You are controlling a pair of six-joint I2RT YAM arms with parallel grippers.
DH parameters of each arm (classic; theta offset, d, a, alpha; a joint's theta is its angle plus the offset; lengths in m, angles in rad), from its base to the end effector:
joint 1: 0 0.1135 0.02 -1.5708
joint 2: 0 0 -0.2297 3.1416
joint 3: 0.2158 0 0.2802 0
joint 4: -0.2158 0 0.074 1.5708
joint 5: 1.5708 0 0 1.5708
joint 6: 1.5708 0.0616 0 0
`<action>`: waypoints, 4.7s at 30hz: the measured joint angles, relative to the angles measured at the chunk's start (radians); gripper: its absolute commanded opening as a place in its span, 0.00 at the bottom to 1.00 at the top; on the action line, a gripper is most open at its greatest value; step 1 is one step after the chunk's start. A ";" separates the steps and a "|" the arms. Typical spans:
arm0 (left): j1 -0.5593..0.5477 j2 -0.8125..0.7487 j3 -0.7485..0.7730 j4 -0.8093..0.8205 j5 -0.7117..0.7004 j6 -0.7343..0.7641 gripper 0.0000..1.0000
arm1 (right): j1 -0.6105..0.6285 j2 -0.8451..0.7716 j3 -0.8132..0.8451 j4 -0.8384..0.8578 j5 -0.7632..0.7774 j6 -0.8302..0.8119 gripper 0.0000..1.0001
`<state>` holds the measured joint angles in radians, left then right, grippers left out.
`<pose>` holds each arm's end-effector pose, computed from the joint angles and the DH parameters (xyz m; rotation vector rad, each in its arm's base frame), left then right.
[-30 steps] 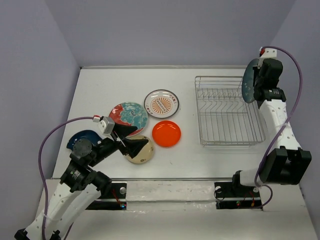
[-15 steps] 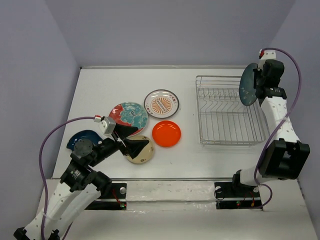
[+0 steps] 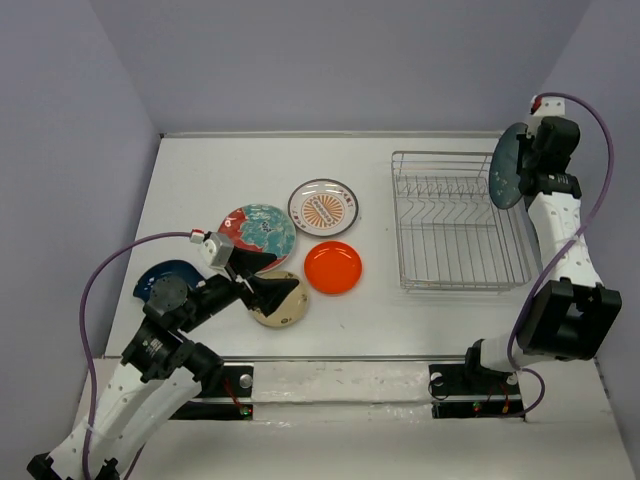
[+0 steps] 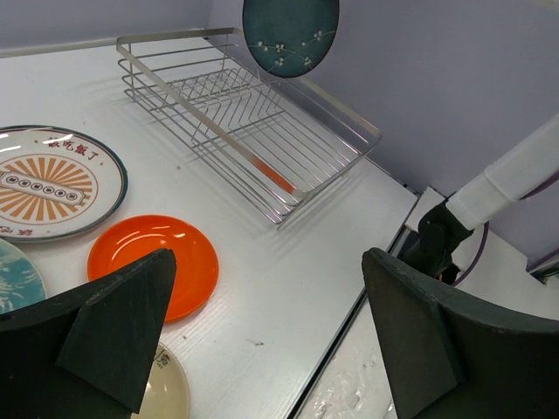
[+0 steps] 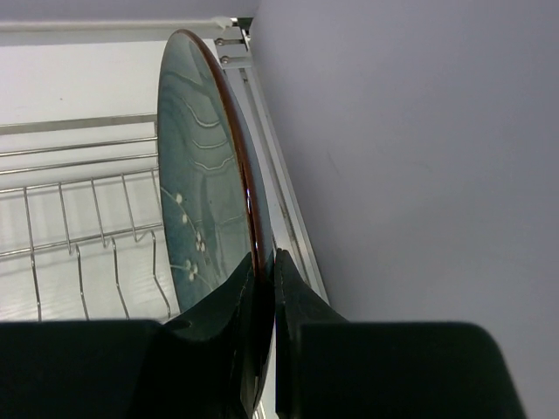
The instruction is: Load the plates into the dish rack
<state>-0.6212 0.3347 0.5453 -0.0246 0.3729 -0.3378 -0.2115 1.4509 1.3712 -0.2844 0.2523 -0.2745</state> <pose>0.1392 -0.1272 0.3291 0.5293 1.3836 -1.0453 0.3830 -0.0980 0.3320 0.1093 1.9617 -0.5655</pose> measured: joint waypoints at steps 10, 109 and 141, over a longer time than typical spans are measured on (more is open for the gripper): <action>-0.001 0.003 0.000 -0.003 -0.004 0.000 0.99 | -0.007 0.006 -0.096 0.005 -0.022 0.009 0.07; 0.641 0.727 -0.264 0.480 -0.456 -0.517 0.06 | 0.504 -0.448 -0.764 0.538 -0.649 0.893 0.86; 0.534 0.154 -0.135 0.136 0.143 -0.377 0.05 | 0.808 0.105 -0.310 0.372 -0.728 0.757 0.80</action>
<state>-0.0868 0.4889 0.4103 0.1116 0.5159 -0.7143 0.5964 1.5558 1.0615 0.0875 -0.4759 0.4824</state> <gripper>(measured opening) 0.125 0.952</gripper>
